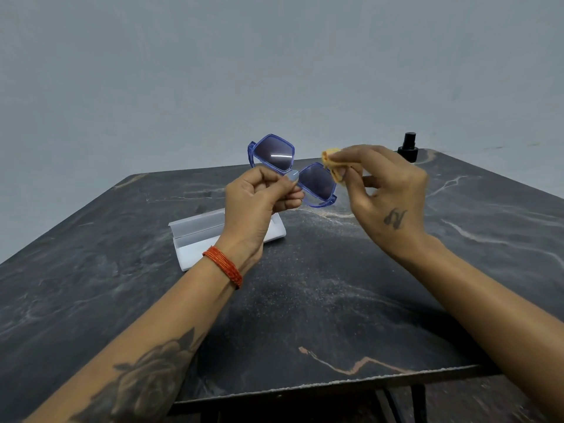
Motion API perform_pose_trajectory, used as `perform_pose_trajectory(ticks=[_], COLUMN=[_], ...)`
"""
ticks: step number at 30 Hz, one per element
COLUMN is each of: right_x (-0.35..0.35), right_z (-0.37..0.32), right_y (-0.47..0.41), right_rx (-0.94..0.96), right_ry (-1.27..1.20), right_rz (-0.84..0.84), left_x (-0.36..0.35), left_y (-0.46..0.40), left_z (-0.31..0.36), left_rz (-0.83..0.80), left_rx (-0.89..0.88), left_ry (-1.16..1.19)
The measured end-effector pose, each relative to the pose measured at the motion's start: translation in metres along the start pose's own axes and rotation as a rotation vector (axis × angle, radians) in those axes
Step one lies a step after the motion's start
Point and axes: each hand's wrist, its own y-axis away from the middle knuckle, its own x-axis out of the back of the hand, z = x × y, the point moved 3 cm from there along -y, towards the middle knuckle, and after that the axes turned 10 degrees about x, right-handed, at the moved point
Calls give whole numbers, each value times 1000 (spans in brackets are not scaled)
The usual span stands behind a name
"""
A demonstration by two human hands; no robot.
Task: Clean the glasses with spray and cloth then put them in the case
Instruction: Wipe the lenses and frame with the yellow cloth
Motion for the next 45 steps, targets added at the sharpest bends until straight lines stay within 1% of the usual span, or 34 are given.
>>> perform_pose_trajectory(ticks=[4,6,9,11,14,17,21,27,32,36,41,43,45], right_x=[-2,-2,-6,-8,-6,-3,-8,-12,-12,-9,-4,-6,-10], right_z=[1,-1,-6,-6,0,0,-5,-8,-10,-6,2,1,-3], right_y=[1,2,3,3,2,1,4,6,6,5,4,5,7], right_rx=[45,71,87,87,39,-61,58,141,231,229,127,115,147], right_ry=[-27,-51,-56,-26,3,26,108,-36,-106,-54,65,95,117], right_rz=[34,4,-88,-96,-55,-47,-85,-119,-95,-63,1,-18,-68], left_x=[0,0,0,-1,-1,-2,-3,-2,-2,-1,-2,-2,-3], left_y=[0,0,0,0,0,1,2,2,1,0,0,0,1], left_z=[0,0,0,0,0,1,1,0,-1,-1,0,1,1], left_rz=[6,4,-1,-2,-5,-11,-18,-16,-8,-6,-6,-8,-10], left_rx=[-11,-14,-13,-10,-8,-19,-32,-54,-55,-41,-34,-35,-38], left_ry=[-7,-19,-26,-26,-11,-11,-26,-62,-46,-31,-6,-3,-13])
